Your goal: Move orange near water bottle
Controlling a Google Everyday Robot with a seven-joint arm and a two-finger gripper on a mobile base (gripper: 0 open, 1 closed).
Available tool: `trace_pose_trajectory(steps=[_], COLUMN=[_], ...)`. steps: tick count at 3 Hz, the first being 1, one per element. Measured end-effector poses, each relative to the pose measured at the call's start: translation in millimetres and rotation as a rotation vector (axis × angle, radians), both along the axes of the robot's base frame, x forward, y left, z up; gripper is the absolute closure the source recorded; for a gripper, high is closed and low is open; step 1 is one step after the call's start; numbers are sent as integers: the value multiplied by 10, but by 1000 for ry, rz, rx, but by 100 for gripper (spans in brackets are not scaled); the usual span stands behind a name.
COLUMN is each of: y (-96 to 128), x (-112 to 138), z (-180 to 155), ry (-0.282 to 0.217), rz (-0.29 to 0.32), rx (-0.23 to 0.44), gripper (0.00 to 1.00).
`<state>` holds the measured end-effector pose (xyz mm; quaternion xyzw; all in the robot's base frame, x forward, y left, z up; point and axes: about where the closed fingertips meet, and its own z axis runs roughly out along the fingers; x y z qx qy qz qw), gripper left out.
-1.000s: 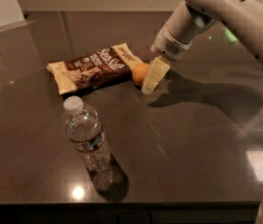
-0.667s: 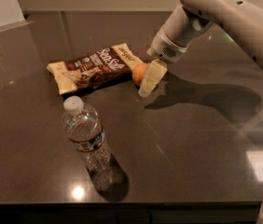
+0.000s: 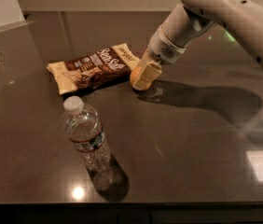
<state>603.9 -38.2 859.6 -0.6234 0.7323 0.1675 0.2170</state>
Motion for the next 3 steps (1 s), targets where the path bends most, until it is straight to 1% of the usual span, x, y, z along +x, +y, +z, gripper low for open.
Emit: trace_pose_trajectory(steps=[1, 2, 3], y=[-3, -134, -308], x=[-29, -102, -311], z=[36, 176, 281], ry=[2, -4, 6], rz=[5, 13, 42], rx=[5, 3, 0], gripper=[70, 93, 100])
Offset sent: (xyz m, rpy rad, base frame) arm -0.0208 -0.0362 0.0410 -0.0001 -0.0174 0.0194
